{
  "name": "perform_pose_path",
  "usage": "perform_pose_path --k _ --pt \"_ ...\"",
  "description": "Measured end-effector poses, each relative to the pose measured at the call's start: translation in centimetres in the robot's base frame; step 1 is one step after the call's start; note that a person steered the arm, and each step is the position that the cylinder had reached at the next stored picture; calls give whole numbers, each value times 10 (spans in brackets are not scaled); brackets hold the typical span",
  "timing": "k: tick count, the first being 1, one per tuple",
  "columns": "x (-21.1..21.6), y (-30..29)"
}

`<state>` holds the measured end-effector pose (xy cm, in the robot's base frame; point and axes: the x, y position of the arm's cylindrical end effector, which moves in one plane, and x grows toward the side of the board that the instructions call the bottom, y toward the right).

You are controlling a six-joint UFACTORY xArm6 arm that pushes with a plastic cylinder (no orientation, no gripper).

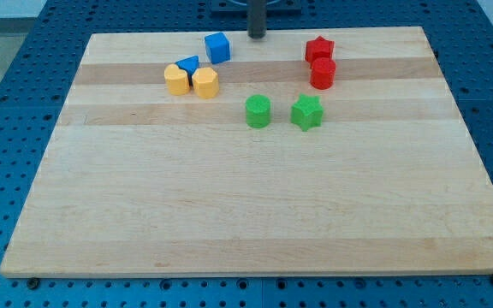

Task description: Move the blue cube into the hexagon

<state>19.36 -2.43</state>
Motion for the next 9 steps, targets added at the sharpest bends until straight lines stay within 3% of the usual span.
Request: perform_pose_path --k 2,4,5,6,7,9 --pt "35 -81" --pt "84 -99" --pt "71 -99" --pt "18 -99" --pt "-1 -92" --pt "27 -55"
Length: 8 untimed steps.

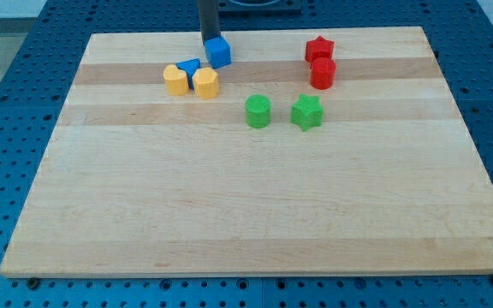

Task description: Move the blue cube into the hexagon

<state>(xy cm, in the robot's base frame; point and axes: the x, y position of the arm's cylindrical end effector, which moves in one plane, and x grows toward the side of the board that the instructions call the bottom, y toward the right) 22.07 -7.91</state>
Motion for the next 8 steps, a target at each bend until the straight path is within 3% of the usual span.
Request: perform_pose_path --k 3,5,8 --pt "31 3" --pt "2 59" --pt "25 51"
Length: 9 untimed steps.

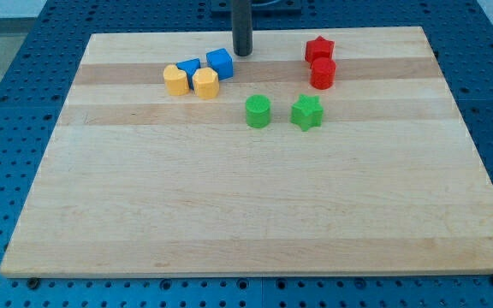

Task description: Move the blue cube into the hexagon

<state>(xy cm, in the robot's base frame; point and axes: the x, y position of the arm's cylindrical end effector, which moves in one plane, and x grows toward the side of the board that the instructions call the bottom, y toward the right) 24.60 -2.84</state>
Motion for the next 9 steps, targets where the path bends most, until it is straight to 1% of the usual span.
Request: perform_pose_path --k 6,7,8,9 --pt "6 -39" --pt "8 -20" --pt "25 23" --pt "79 15"
